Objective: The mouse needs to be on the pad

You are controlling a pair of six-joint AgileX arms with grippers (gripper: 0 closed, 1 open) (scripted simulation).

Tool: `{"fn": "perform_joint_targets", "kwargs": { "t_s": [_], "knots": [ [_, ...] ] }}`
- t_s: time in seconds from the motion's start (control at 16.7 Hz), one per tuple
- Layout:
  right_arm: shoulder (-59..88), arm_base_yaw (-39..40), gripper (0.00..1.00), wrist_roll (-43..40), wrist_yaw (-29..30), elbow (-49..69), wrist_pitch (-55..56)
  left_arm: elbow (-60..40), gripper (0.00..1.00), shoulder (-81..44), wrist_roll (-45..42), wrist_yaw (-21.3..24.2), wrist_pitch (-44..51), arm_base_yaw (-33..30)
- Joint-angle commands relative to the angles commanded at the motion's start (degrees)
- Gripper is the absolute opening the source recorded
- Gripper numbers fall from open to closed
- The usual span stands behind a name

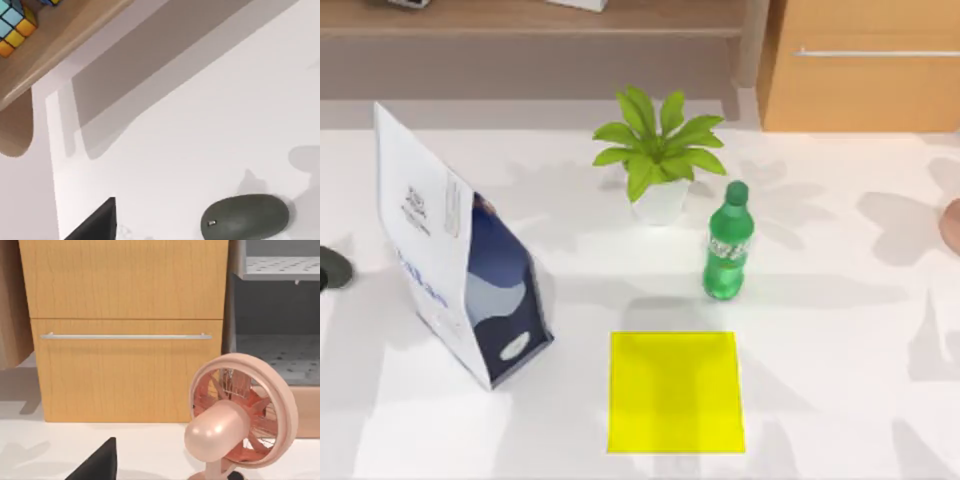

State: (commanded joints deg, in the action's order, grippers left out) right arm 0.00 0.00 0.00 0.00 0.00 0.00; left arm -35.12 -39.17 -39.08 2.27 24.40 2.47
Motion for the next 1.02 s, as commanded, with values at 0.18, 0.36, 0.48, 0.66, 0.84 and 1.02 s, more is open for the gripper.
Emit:
{"fn": "perform_joint_targets", "kwargs": {
  "t_s": [0.18,0.36,0.48,0.66,0.84,1.02],
  "knots": [
    [0.0,0.0,1.0,0.0,0.0,0.0,0.0,-15.6,1.0,-20.07,-19.88,0.54,10.25,1.22],
    [0.0,0.0,1.0,0.0,0.0,0.0,0.0,-30.7,1.0,-39.72,-39.68,0.58,20.11,2.54],
    [0.0,0.0,1.0,0.0,0.0,0.0,0.0,-39.78,1.0,-51.45,-51.61,0.27,26.22,3.41],
    [0.0,0.0,1.0,0.0,0.0,0.0,0.0,-50.51,1.0,-65.59,-65.43,-0.65,34.23,4.58],
    [0.0,0.0,1.0,0.0,0.0,0.0,0.0,-57.03,1.0,-74.45,-73.93,-1.76,40.23,5.48],
    [0.0,0.0,1.0,0.0,0.0,0.0,0.0,-59.17,1.0,-77.88,-77.11,-2.41,42.96,5.85]
  ]
}}
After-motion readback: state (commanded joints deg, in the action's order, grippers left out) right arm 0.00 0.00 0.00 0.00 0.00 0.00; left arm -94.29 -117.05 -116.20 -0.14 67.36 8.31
